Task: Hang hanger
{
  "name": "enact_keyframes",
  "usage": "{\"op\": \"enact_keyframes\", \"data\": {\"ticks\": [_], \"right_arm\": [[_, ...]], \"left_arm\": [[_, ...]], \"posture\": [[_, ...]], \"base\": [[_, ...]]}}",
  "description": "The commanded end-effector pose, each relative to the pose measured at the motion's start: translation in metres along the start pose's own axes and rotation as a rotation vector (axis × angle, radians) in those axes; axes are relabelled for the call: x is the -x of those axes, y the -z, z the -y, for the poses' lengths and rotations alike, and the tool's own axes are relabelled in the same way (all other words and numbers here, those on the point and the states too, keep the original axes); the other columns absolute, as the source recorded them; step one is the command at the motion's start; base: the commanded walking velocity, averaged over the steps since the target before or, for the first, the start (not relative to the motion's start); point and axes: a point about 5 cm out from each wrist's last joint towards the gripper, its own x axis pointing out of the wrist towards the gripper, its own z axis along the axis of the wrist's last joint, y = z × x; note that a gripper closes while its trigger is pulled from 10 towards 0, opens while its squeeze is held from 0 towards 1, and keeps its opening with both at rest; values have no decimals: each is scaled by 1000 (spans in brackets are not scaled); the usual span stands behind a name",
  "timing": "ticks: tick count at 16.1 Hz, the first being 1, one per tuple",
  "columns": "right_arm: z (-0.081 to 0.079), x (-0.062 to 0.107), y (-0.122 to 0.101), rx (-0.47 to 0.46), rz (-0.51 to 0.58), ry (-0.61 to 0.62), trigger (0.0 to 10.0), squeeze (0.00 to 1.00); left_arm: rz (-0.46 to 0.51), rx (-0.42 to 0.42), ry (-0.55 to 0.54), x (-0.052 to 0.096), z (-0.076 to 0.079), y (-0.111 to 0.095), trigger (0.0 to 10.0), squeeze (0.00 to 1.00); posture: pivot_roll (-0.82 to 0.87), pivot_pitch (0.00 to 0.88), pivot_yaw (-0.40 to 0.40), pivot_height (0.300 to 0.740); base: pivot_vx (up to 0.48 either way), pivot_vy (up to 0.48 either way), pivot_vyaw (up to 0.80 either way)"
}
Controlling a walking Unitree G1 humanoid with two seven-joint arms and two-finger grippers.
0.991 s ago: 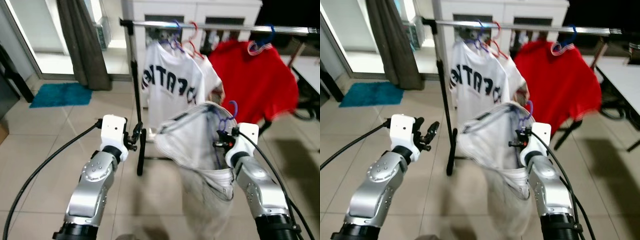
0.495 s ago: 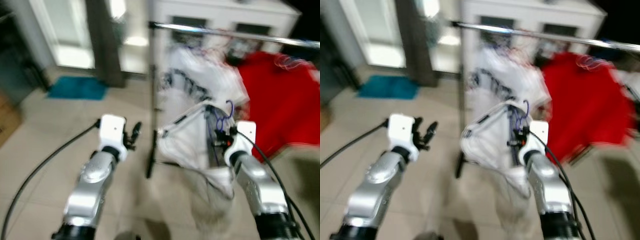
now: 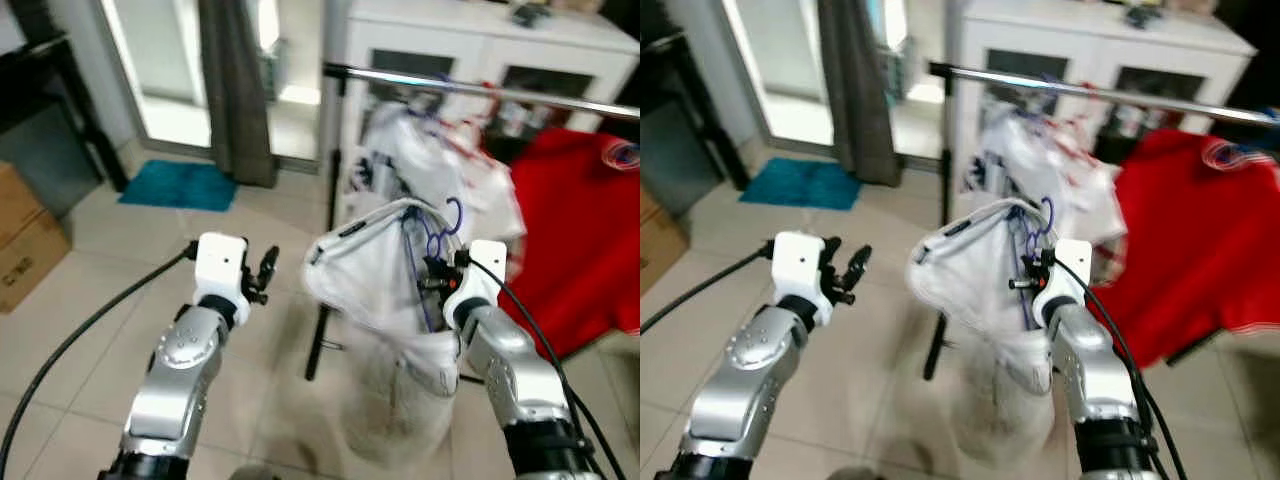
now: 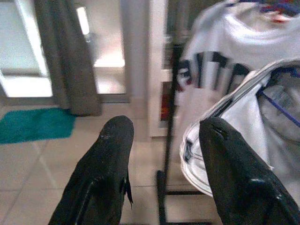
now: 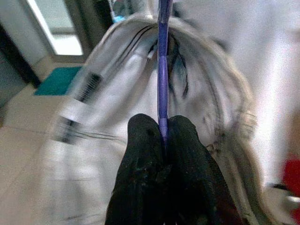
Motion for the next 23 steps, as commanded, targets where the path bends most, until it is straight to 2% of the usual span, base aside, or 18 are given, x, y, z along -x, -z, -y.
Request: {"op": "enact_keyframes", "data": {"ticks": [1, 8, 11, 18, 21, 23], "right_arm": [[-7, -2, -19, 12, 86, -29, 10000, 0], [-6, -2, -18, -1, 88, -13, 10000, 0], [-5, -4, -17, -44, 75, -13, 10000, 0], [-6, -3, -17, -24, 84, -17, 10000, 0], [-10, -4, -20, 21, 92, -34, 10000, 0], [-9, -5, -21, -21, 104, -14, 10000, 0]], "left_arm": [[4, -11, -8, 0, -3, -3, 10000, 0], [-9, -27, 14, 1, 0, 0, 10000, 0], [-11, -30, 18, 1, 0, 0, 10000, 0], [-14, -42, 27, 3, 1, 0, 10000, 0], [-14, -47, 30, 3, 1, 0, 10000, 0], [-13, -49, 30, 3, 1, -1, 10000, 0]], "posture": [[161, 22, -27, 740], [162, 24, -25, 740], [162, 24, -25, 740], [169, 27, -22, 740], [172, 26, -24, 740], [174, 26, -25, 740]], "base": [[360, 0, 0], [361, 0, 0], [360, 0, 0], [361, 0, -142], [359, 0, 267], [360, 0, 400]]}}
